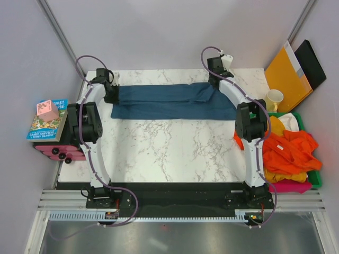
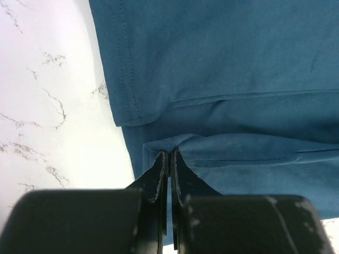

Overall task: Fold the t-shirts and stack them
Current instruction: Fold the tshirt

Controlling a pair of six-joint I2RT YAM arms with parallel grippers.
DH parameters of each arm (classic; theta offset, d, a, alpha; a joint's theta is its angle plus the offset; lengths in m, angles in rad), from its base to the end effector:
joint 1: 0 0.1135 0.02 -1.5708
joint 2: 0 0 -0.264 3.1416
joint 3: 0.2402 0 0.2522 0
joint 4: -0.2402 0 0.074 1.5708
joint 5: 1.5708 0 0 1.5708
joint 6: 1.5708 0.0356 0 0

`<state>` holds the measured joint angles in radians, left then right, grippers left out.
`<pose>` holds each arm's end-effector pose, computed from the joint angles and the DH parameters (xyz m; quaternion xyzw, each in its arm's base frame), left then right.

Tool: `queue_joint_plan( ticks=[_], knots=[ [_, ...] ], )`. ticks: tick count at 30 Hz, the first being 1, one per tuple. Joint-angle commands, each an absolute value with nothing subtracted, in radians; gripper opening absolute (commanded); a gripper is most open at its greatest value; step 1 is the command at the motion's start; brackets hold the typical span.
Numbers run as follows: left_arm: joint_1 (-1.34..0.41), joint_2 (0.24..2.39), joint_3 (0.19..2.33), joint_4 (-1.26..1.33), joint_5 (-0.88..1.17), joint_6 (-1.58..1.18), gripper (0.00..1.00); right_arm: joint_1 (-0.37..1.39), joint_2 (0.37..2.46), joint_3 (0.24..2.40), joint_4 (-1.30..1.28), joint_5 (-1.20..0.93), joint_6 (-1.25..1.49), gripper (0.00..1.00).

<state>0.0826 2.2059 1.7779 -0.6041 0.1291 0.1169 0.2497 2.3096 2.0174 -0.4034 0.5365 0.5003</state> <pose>0.4792 0.0351 0.1851 0.0337 0.9615 -0.0354 0.2704 0.5180 0.1133 0.2285 0.2206 0.8525 -0.0737 0.4681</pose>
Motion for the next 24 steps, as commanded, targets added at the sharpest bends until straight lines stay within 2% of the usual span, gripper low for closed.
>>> queue_joint_plan(
  ticks=[1,18,22,23,24],
  knots=[
    [0.084,2.221,1.806,-0.592,0.075,0.104,0.02,0.249,2.341,2.085,-0.394,0.548,0.499,0.00],
    [0.087,2.249,1.847,-0.589,-0.025,0.083,0.02,0.232,2.368,2.108,-0.387,0.558,0.514,0.00],
    [0.087,2.218,1.848,-0.586,-0.026,0.071,0.20,0.232,2.355,2.111,-0.362,0.493,0.506,0.00],
    [0.087,2.198,1.845,-0.580,-0.026,0.066,0.38,0.232,2.352,2.117,-0.350,0.470,0.503,0.00],
    [0.087,2.189,1.845,-0.577,-0.026,0.061,0.47,0.232,2.350,2.134,-0.348,0.457,0.494,0.13]
  ],
)
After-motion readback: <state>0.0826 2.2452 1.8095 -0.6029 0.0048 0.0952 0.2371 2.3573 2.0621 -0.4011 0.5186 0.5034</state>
